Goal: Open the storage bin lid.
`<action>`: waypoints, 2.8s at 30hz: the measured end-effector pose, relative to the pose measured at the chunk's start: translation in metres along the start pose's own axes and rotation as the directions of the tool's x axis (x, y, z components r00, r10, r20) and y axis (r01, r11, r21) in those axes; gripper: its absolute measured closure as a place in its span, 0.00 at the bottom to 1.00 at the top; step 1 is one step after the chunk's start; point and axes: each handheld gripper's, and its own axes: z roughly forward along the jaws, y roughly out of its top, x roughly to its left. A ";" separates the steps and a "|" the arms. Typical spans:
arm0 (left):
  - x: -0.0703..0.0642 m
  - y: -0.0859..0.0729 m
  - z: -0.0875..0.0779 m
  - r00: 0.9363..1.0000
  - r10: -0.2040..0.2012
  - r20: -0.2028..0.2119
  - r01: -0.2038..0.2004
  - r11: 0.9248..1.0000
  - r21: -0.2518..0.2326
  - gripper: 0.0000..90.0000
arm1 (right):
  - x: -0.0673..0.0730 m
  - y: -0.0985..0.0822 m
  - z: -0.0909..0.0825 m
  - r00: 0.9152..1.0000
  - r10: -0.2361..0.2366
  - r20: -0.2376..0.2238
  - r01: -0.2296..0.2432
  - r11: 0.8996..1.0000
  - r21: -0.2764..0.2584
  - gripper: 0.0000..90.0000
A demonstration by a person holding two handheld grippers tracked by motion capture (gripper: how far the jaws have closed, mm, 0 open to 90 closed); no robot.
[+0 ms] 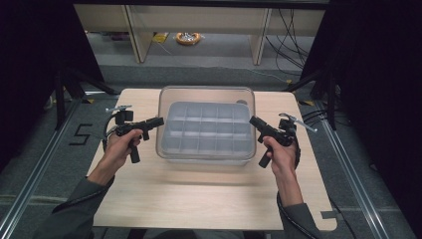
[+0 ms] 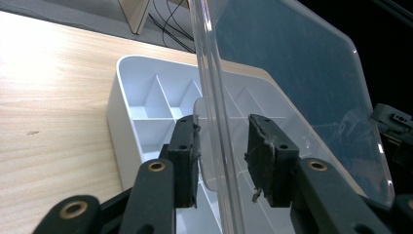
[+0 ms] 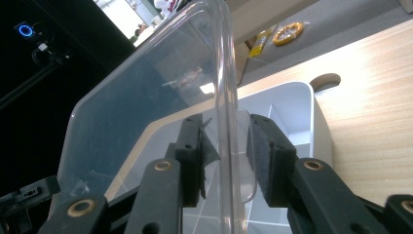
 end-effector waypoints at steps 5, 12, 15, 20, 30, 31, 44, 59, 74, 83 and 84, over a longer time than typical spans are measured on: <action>-0.006 -0.004 -0.005 1.000 -0.001 -0.003 0.001 1.000 0.000 0.71 | 0.002 -0.001 -0.008 1.000 0.005 -0.009 -0.005 1.000 0.001 0.75; -0.012 -0.016 -0.009 1.000 0.012 -0.008 -0.012 1.000 0.015 0.70 | 0.003 -0.005 -0.017 1.000 -0.008 -0.007 0.008 1.000 0.000 0.75; -0.014 -0.020 -0.011 1.000 0.019 -0.003 -0.018 1.000 0.023 0.70 | 0.002 -0.009 -0.021 1.000 -0.004 -0.002 0.004 1.000 0.012 0.75; -0.021 -0.025 -0.016 0.999 0.042 0.009 -0.043 0.999 0.034 0.70 | 0.000 -0.013 -0.029 1.000 -0.010 0.010 0.009 1.000 0.018 0.75; -0.029 -0.041 -0.027 0.997 0.083 0.007 -0.084 0.995 0.051 0.70 | 0.002 -0.026 -0.046 1.000 0.011 0.013 -0.012 1.000 0.028 0.75; -0.031 -0.042 -0.029 0.997 0.082 0.005 -0.082 0.996 0.044 0.70 | 0.003 -0.027 -0.048 1.000 0.018 0.013 -0.018 0.999 0.035 0.75; -0.028 -0.071 -0.044 0.996 0.082 0.026 -0.084 0.993 0.089 0.70 | 0.004 -0.049 -0.064 1.000 -0.014 0.001 0.014 0.998 0.059 0.74; -0.028 -0.096 -0.053 0.996 0.073 0.053 -0.080 0.988 0.134 0.70 | 0.003 -0.073 -0.084 1.000 -0.005 0.014 0.003 0.995 0.098 0.74; -0.024 -0.117 -0.064 0.996 0.071 0.052 -0.078 0.984 0.159 0.70 | 0.004 -0.096 -0.095 1.000 0.011 0.010 -0.013 0.990 0.138 0.73; -0.022 -0.127 -0.068 0.997 0.050 0.062 -0.060 0.981 0.182 0.70 | 0.004 -0.108 -0.103 1.000 0.016 0.011 -0.017 0.988 0.156 0.72; -0.022 -0.128 -0.068 0.997 0.049 0.061 -0.060 0.982 0.181 0.70 | 0.003 -0.109 -0.103 1.000 0.023 0.009 -0.024 0.987 0.157 0.72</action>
